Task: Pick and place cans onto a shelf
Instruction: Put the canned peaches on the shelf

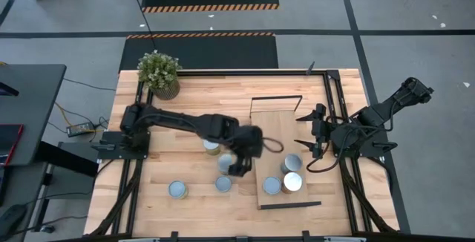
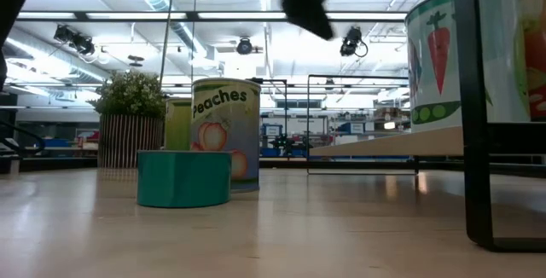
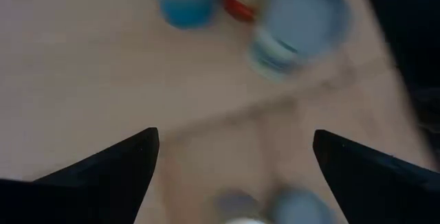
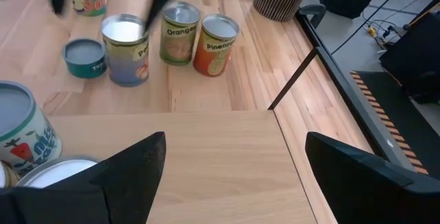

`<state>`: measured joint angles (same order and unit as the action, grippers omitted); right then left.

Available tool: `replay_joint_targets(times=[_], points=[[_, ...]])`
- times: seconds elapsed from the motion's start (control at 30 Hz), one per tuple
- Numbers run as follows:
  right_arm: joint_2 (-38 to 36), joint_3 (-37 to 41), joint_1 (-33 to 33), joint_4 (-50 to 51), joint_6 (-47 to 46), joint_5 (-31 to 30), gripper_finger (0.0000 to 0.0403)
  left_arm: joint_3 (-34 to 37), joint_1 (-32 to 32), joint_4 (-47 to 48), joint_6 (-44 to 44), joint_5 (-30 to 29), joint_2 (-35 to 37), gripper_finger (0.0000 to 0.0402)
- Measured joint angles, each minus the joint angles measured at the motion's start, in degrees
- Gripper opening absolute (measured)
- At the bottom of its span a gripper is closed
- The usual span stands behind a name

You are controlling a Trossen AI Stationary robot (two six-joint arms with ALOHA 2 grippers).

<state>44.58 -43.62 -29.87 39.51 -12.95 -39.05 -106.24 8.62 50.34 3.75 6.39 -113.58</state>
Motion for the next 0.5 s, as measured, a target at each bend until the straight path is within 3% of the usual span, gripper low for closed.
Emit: replay_joint_targets(times=[0.13, 0.33, 0.5], points=[[-0.01, -0.02, 0.02, 0.09, 0.01, -0.01, 0.0357, -0.04, 2.46, 7.03, -5.53, 3.42, 0.86, 0.039], [0.0, -0.02, 0.0, -0.36, 1.25, -0.46, 0.0357, 0.44, 7.99, 14.98, -6.36, -9.69, 0.97, 0.0388], [0.0, -0.02, 0.07, -2.01, 2.59, -0.59, 0.0357, 3.93, 8.81, 17.12, -8.4, -11.71, 0.99, 0.0388]])
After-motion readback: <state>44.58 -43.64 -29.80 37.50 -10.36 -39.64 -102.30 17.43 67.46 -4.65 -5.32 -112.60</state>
